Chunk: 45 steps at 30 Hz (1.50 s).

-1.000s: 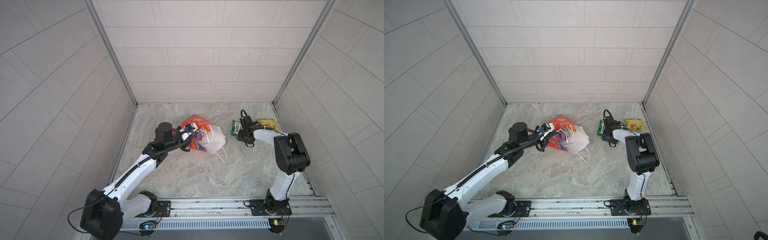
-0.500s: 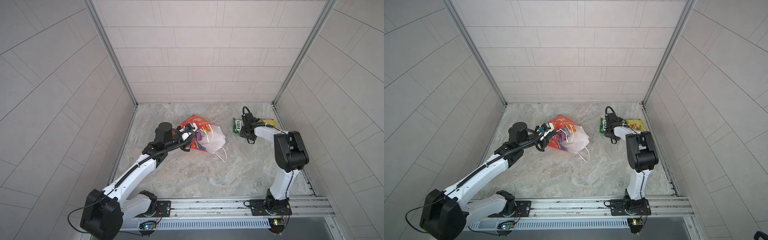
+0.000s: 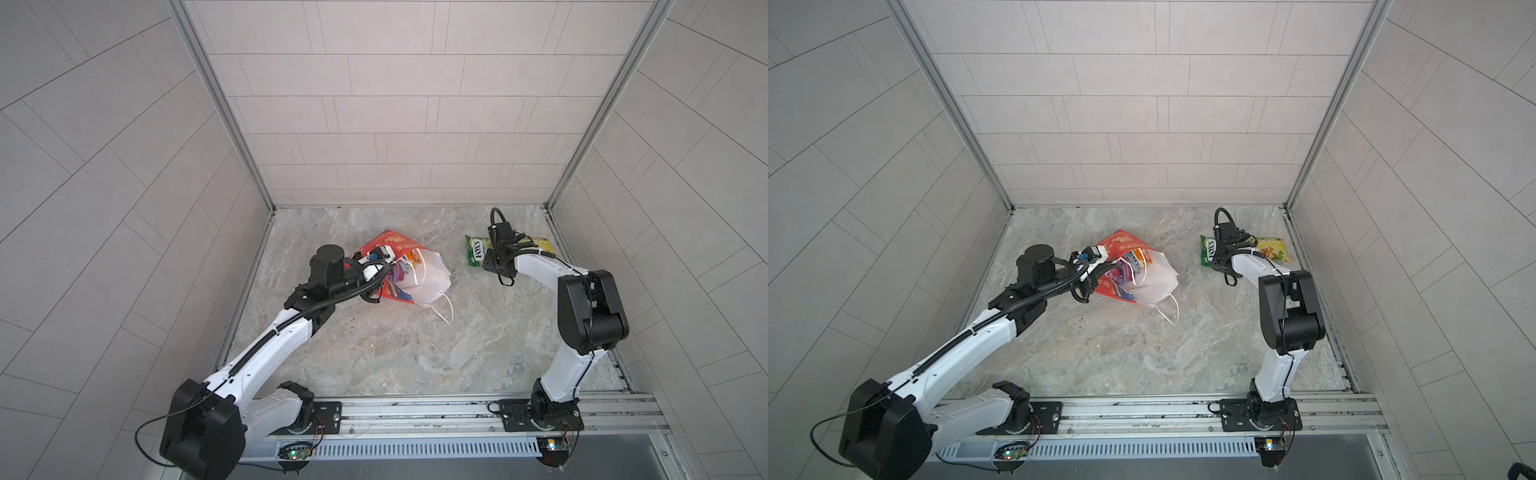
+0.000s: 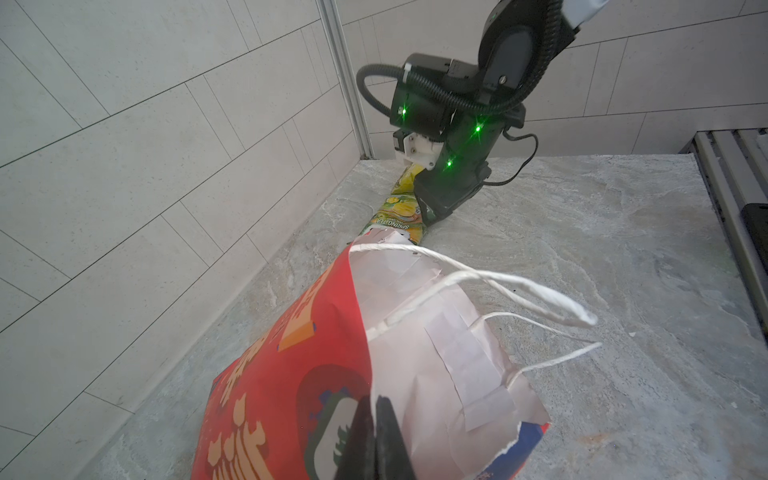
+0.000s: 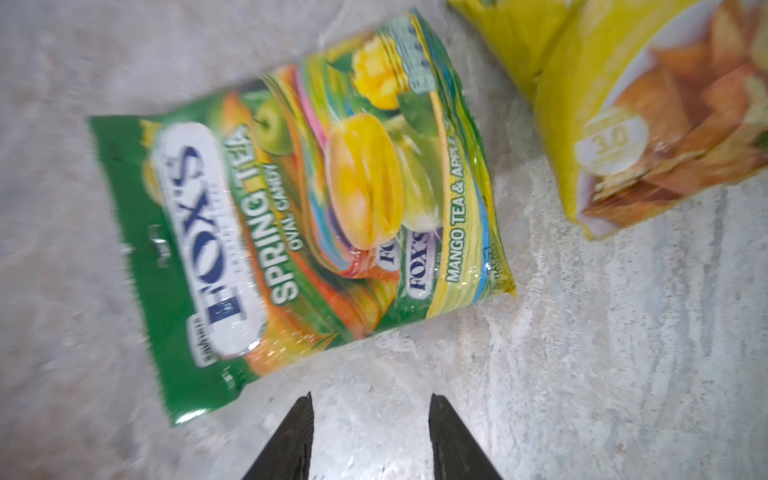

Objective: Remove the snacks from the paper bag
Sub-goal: 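Lower the green packet onto the table beside the yellow packet and release, then move the right gripper back to the bag's open mouth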

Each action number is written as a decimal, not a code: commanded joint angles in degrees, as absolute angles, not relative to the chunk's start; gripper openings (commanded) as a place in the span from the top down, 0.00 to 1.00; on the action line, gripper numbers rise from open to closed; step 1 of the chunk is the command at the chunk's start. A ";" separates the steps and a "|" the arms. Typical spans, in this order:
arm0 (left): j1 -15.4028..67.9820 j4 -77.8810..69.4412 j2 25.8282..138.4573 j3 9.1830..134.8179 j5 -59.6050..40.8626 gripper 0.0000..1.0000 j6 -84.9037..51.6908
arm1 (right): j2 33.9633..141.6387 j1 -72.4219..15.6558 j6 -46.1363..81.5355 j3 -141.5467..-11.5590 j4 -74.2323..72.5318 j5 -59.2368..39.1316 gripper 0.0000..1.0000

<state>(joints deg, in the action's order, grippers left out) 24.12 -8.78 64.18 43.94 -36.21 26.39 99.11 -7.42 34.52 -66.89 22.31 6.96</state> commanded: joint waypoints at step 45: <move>23.99 -11.68 64.04 46.64 -33.36 1.00 23.30 | 102.98 -15.30 27.93 -81.88 27.87 -0.95 0.80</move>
<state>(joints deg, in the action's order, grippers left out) 24.12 -8.97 64.18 44.03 -34.83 24.88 110.54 -14.11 27.90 -83.42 29.26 3.55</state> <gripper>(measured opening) 0.053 0.194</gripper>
